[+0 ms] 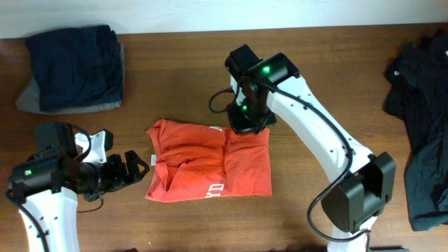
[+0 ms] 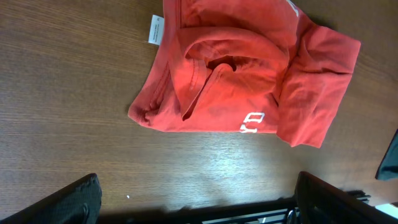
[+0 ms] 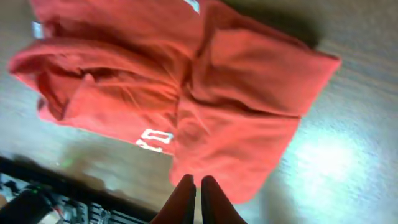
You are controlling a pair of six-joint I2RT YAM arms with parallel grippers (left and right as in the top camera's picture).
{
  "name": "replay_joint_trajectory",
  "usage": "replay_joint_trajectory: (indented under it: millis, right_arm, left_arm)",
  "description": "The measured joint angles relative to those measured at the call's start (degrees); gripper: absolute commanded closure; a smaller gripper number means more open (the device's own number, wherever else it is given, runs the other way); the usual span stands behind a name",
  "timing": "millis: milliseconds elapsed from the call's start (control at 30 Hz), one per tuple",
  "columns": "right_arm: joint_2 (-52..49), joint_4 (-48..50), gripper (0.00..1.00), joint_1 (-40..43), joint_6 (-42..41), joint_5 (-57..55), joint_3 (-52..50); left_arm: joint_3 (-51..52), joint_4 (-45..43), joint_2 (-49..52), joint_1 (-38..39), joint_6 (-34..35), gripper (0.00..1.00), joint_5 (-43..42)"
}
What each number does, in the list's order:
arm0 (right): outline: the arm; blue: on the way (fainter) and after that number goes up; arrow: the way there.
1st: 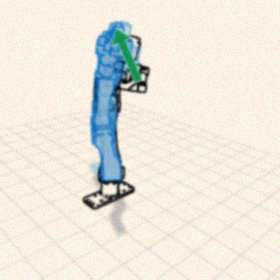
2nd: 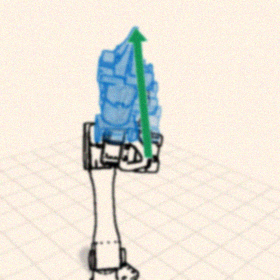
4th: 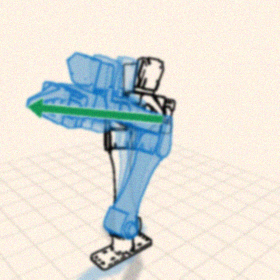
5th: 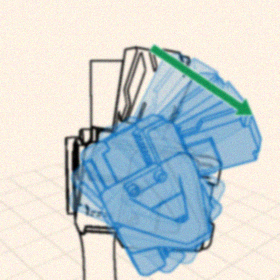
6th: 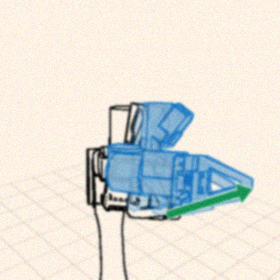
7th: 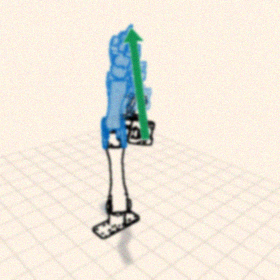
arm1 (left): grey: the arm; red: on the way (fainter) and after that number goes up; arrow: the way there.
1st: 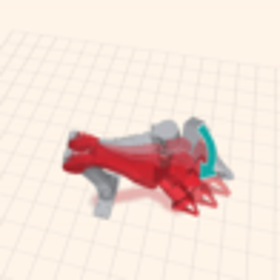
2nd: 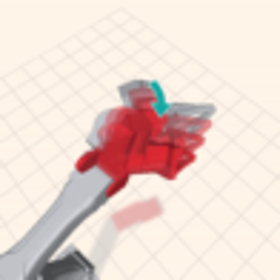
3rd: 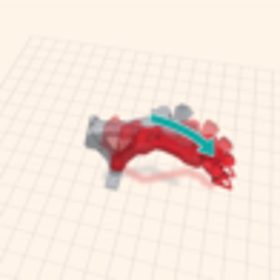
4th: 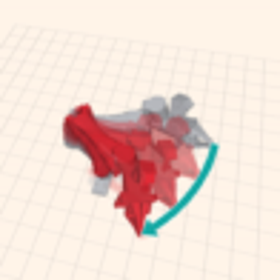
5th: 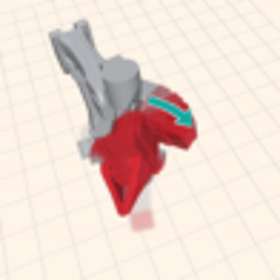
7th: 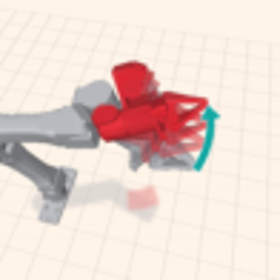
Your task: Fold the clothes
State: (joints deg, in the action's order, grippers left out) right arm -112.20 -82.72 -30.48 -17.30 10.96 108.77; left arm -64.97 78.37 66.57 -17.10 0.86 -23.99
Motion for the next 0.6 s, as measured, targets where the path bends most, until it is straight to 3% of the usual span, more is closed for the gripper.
replay_joint_trajectory:
  millis: [167, 433, 600]
  right_arm:
    - [-0.3, 3.5, 0.89, -0.2, 0.0, -1.0, -8.3]
    - [-0.7, 22.8, 0.89, -0.6, 0.2, 5.1, -28.5]
    - [-0.9, 29.5, 0.94, -0.6, 0.2, 10.3, -37.0]
  left_arm:
    - [0.0, 0.0, 0.0, 0.0, 0.0, 0.01, 0.0]
    - [0.1, 0.0, 0.0, 0.0, 0.0, 0.01, 0.0]
    - [0.0, 0.0, 0.0, 0.0, 0.0, 0.01, 0.0]
